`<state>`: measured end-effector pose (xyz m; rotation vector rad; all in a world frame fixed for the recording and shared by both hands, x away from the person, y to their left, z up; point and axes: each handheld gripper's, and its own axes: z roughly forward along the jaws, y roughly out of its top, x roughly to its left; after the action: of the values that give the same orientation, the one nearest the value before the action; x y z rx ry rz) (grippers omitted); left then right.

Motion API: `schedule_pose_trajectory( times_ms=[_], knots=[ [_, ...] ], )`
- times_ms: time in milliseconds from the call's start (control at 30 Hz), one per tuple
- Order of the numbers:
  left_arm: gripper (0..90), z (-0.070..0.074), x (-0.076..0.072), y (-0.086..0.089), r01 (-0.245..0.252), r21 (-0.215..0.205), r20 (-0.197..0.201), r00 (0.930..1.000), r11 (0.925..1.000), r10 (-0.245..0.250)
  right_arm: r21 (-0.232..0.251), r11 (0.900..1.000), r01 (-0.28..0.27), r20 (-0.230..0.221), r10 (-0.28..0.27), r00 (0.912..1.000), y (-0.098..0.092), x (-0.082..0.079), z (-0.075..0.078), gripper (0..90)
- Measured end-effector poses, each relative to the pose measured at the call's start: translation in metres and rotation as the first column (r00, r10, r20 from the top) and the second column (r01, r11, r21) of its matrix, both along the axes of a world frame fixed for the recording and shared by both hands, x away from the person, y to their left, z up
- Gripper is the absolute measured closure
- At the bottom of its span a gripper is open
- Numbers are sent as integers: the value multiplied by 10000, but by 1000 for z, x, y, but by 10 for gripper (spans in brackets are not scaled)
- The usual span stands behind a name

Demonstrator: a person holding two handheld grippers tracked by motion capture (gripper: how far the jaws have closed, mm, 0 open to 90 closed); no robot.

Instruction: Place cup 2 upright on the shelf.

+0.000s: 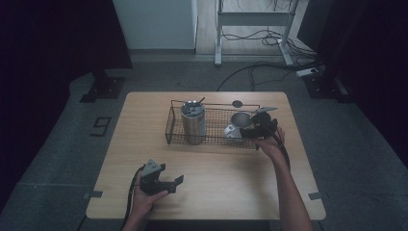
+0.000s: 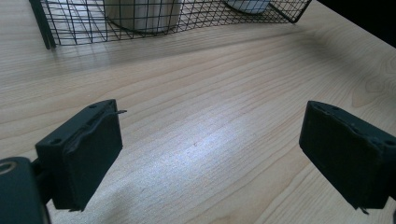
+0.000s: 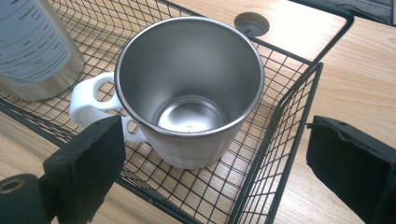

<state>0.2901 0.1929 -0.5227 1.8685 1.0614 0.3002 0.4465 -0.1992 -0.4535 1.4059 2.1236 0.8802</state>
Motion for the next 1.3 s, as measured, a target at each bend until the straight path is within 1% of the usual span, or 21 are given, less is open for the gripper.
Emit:
schedule_pose_trajectory(
  times_ms=[100, 167, 367, 400, 467, 700, 933, 1133, 1300],
  knots=[
    [60, 0, 0, 0, -4, 1, -11, 10000, 10000, 4, 225, 9997, -25, 316, 18, 9995, -4, -5, 0, 56],
    [60, 0, 0, 0, -7, 21, -13, 10000, 10000, 7, 463, 9989, -77, 399, 59, 9992, -6, -8, 1, 56],
    [60, -1, 0, -1, 9, 46, -38, 10000, 10000, -8, 692, 9975, -172, 711, 123, 9974, -8, -19, 2, 66],
    [60, -1, 0, -1, 8, 43, -40, 10000, 10000, -8, 727, 9971, -209, 858, 146, 9962, -9, -22, 2, 77],
    [60, -1, 0, -1, 12, 45, -28, 10000, 10000, -11, 901, 9956, -254, 996, 164, 9949, -11, -27, 2, 86],
    [60, -1, 0, -1, -2, 58, -33, 10000, 10000, 3, 1122, 9925, -480, 1395, 321, 9897, -17, -48, 0, 105],
    [60, -2, 0, -2, 12, 108, -51, 10000, 9999, -12, 1407, 9880, -642, 1792, 383, 9831, -24, -73, -6, 126],
    [60, -2, -1, -3, 22, 126, -24, 10000, 9999, -21, 1633, 9843, -676, 1974, 345, 9797, -32, -92, -16, 130],
    [60, -2, -1, -3, 20, 150, -14, 10000, 9999, -20, 1794, 9821, -577, 1877, 234, 9819, -42, -108, -27, 130]
  ],
)
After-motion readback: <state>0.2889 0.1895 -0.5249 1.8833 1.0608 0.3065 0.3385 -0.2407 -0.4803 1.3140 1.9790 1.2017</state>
